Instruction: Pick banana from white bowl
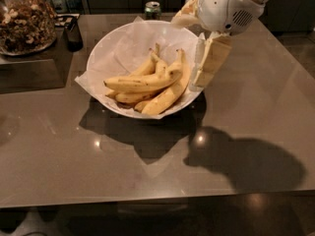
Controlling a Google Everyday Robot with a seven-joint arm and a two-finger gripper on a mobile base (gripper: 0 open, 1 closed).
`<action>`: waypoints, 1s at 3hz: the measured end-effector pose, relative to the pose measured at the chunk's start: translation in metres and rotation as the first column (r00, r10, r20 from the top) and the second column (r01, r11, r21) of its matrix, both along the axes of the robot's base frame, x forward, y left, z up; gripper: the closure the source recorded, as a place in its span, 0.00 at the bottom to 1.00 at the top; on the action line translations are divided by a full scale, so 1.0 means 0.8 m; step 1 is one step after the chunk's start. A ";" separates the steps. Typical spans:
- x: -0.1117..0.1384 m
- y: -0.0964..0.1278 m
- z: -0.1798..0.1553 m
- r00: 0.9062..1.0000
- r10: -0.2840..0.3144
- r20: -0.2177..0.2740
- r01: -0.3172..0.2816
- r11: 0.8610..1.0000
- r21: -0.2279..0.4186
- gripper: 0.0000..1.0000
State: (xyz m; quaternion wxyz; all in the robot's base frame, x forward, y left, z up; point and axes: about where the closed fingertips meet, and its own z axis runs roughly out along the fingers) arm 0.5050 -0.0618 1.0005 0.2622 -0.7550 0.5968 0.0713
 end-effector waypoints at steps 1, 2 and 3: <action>0.000 0.000 0.000 1.000 0.000 0.000 0.000 1.000 0.000 0.22; 0.010 0.012 -0.015 1.000 0.021 -0.017 -0.020 0.999 0.034 0.21; 0.027 0.033 -0.035 0.997 0.067 -0.048 -0.063 0.995 0.071 0.20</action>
Offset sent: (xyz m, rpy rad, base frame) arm 0.0190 0.0181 -0.0284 0.0726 0.0497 0.0428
